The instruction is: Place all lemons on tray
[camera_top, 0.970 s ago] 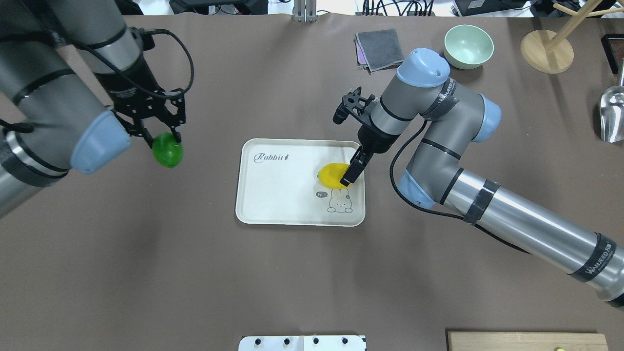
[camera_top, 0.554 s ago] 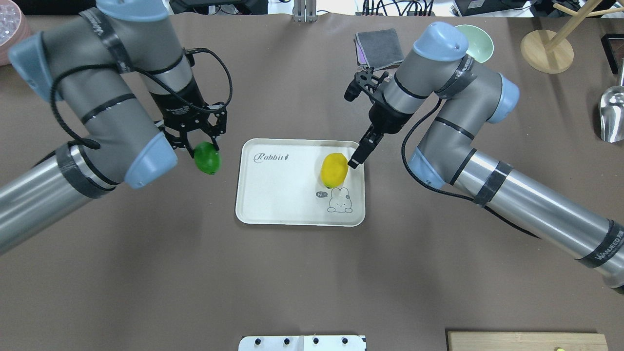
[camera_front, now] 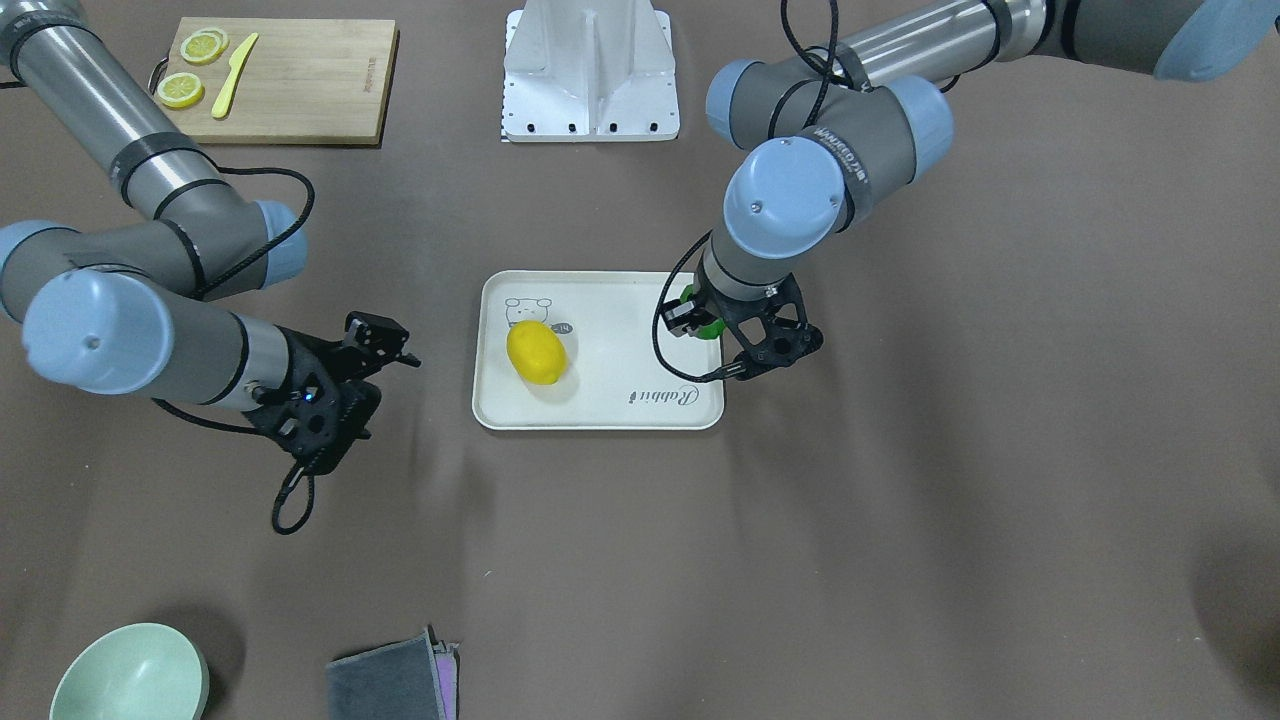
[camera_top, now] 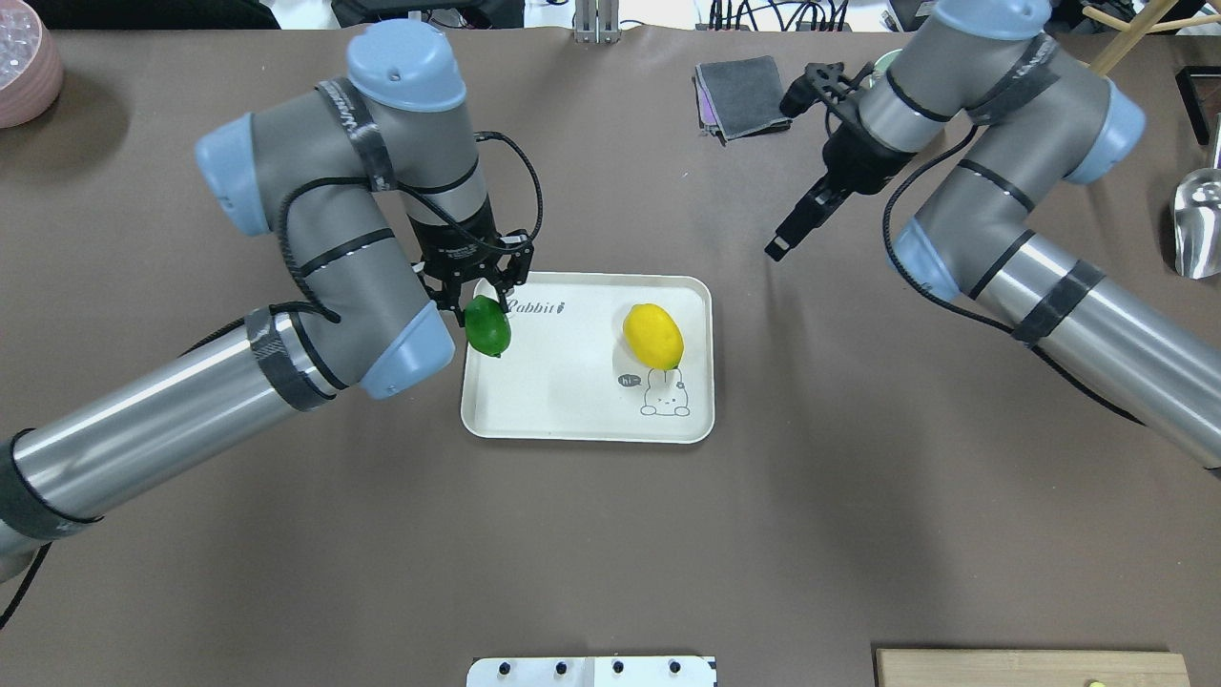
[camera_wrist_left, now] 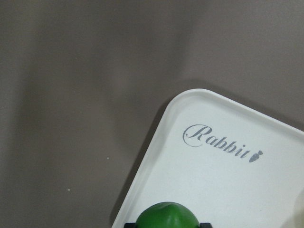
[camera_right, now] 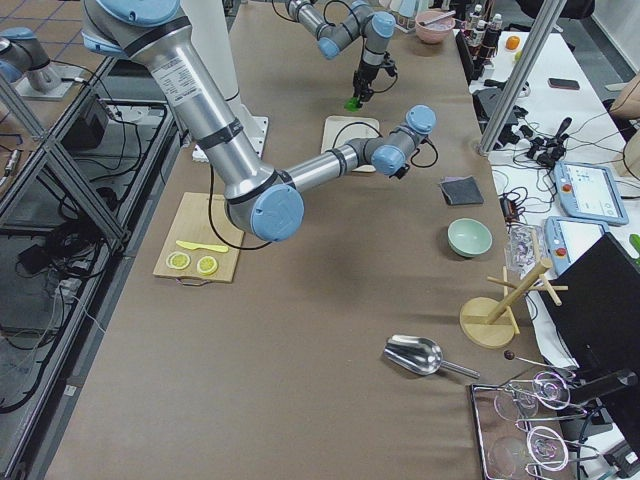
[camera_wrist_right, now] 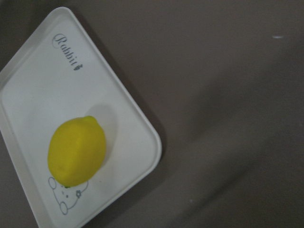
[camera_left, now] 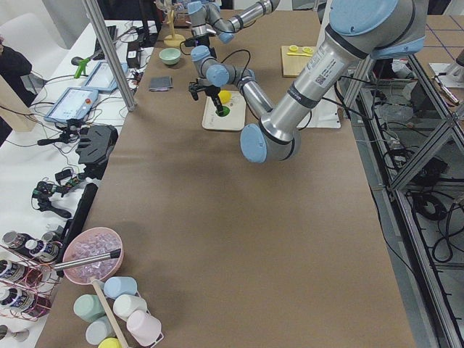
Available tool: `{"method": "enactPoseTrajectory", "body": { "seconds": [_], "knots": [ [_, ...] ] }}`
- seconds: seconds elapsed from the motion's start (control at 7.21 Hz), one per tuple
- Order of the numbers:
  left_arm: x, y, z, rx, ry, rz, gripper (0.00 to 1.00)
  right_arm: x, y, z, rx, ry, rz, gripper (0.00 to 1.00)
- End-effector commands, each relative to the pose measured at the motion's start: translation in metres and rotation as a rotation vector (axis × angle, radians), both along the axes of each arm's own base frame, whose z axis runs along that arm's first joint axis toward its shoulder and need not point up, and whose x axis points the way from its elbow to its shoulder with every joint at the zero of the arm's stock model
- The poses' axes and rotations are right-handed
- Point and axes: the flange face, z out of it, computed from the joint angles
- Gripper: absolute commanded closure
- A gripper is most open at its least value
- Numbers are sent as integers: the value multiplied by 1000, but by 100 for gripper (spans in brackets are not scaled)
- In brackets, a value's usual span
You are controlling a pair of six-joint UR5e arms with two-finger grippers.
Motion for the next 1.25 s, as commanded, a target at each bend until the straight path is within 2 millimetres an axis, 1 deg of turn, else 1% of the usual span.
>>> {"method": "enactPoseTrajectory", "body": {
  "seconds": [0.0, 0.14, 0.28, 0.42, 0.55, 0.69, 0.83, 0.97, 1.11],
  "knots": [
    [34, 0, 9, 29, 9, -19, 100, 44, -1, 32, -83, 61, 75, 1],
    [46, 6, 11, 76, -2, -8, 100, 72, 12, 53, -85, 90, 117, 1],
    [56, 14, 12, 87, -8, 8, 100, 98, 10, 69, -87, 114, 164, 1],
    [64, 20, 7, 99, -9, 15, 100, 122, 6, 86, -115, 137, 203, 1],
    [69, 21, 8, 107, -18, 14, 75, 152, -1, 99, -142, 161, 249, 2],
    [74, 23, 10, 116, -8, 17, 55, 180, 1, 116, -177, 188, 297, 2],
    [76, 23, 11, 113, -10, 19, 23, 213, 0, 120, -208, 247, 358, 2],
    [74, 23, 8, 118, -5, 18, 2, 238, 0, 116, -249, 259, 399, 2],
    [67, 19, 4, 123, 0, 10, 2, 269, 1, 134, -330, 294, 438, 2]
  ]
}}
